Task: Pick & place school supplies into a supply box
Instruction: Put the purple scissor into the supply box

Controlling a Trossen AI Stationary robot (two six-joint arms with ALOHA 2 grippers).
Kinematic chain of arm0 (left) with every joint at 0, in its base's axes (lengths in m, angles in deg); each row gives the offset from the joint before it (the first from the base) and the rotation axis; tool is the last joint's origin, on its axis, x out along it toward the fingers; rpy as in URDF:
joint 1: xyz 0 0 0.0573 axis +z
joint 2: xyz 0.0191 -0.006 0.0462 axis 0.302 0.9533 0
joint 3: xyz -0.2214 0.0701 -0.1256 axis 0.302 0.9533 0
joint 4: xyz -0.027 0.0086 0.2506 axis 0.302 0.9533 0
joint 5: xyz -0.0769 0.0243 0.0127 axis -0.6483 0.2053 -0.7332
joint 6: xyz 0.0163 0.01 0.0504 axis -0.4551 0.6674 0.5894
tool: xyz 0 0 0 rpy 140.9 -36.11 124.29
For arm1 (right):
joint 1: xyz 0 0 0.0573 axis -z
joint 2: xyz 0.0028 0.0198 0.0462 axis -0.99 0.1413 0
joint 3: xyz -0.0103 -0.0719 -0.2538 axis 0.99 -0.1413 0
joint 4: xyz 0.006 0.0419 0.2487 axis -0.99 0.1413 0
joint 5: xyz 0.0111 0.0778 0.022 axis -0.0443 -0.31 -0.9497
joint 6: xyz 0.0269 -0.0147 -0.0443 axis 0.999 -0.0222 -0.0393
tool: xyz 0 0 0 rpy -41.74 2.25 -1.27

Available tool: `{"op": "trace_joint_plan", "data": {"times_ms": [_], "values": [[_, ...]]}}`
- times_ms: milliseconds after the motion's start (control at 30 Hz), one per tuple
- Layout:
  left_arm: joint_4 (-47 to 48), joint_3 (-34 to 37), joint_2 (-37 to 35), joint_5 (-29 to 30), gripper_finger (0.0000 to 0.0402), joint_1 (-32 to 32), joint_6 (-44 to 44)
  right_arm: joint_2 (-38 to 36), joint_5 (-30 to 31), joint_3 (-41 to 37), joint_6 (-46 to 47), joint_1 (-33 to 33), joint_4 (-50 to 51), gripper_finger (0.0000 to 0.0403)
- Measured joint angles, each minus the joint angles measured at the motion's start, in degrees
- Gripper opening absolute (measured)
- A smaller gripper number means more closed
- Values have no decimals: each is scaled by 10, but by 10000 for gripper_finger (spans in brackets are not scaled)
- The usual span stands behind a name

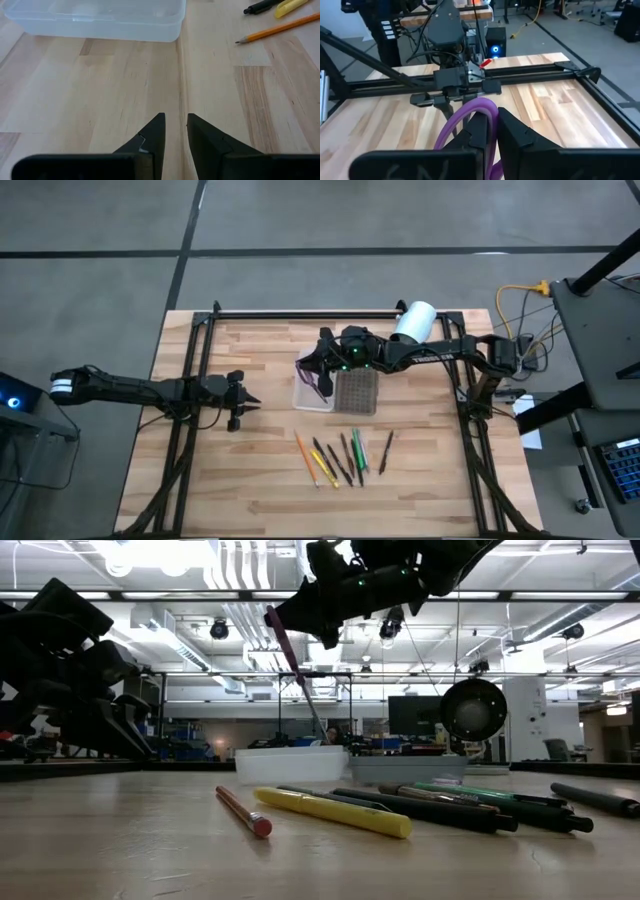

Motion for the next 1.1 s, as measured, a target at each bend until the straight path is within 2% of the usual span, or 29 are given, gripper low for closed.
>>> {"op": "trace_joint_plan", "data": {"times_ms": [500,767,967,1100], "values": [[0,0,0,0,66,0,0,0,-40,-11,65,0,2,13],[0,0,0,0,66,0,0,-3,-41,-11,66,-1,2,13],[0,0,0,0,66,0,0,-3,3,-11,62,1,2,13],[0,0,0,0,66,0,0,-3,9,-11,86,11,3,13]]}}
